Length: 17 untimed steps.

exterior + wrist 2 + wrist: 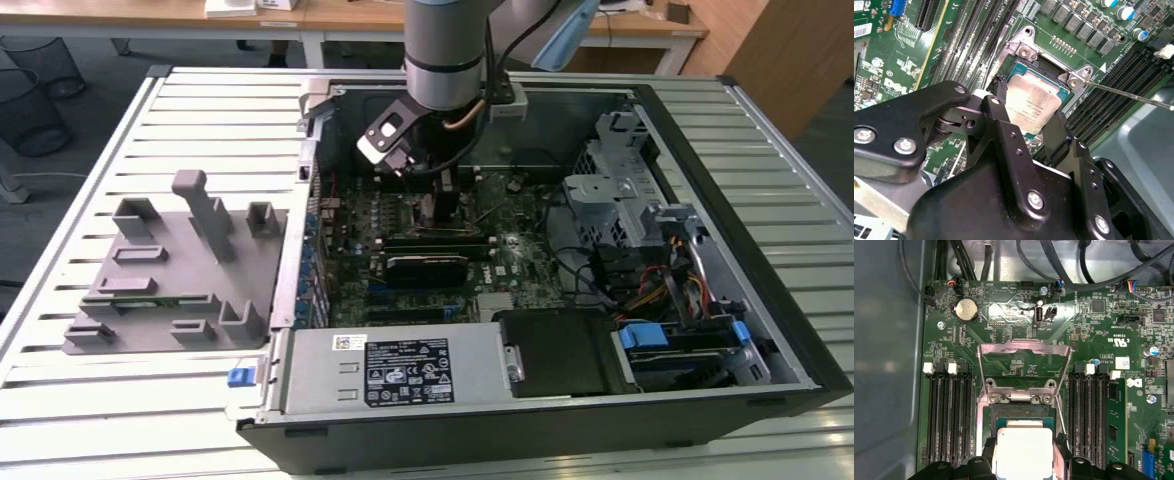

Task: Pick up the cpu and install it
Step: 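Place the cpu into insertion slot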

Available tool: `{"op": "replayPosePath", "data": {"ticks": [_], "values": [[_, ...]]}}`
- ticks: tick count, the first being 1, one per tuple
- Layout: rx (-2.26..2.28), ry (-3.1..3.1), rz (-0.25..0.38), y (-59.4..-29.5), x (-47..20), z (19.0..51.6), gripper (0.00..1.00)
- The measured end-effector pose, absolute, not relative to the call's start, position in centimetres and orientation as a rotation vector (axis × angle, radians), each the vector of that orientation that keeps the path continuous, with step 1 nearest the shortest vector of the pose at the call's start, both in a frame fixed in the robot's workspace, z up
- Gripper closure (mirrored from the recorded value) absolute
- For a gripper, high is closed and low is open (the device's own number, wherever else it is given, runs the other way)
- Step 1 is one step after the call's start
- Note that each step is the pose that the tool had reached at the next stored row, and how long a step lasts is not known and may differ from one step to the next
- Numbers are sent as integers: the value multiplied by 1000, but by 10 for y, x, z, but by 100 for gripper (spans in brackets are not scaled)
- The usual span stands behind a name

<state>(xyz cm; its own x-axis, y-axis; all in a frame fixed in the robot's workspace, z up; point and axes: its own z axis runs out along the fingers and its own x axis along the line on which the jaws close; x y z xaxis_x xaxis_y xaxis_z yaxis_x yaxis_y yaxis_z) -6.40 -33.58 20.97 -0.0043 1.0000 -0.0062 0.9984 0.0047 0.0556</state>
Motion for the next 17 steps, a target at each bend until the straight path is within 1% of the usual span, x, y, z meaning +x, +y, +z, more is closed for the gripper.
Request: {"op": "replayPosePath", "data": {"ticks": [6,17], "values": [[2197,2183,54,-331,-64,206,47],[2225,2154,53,-331,-62,200,47]]}}
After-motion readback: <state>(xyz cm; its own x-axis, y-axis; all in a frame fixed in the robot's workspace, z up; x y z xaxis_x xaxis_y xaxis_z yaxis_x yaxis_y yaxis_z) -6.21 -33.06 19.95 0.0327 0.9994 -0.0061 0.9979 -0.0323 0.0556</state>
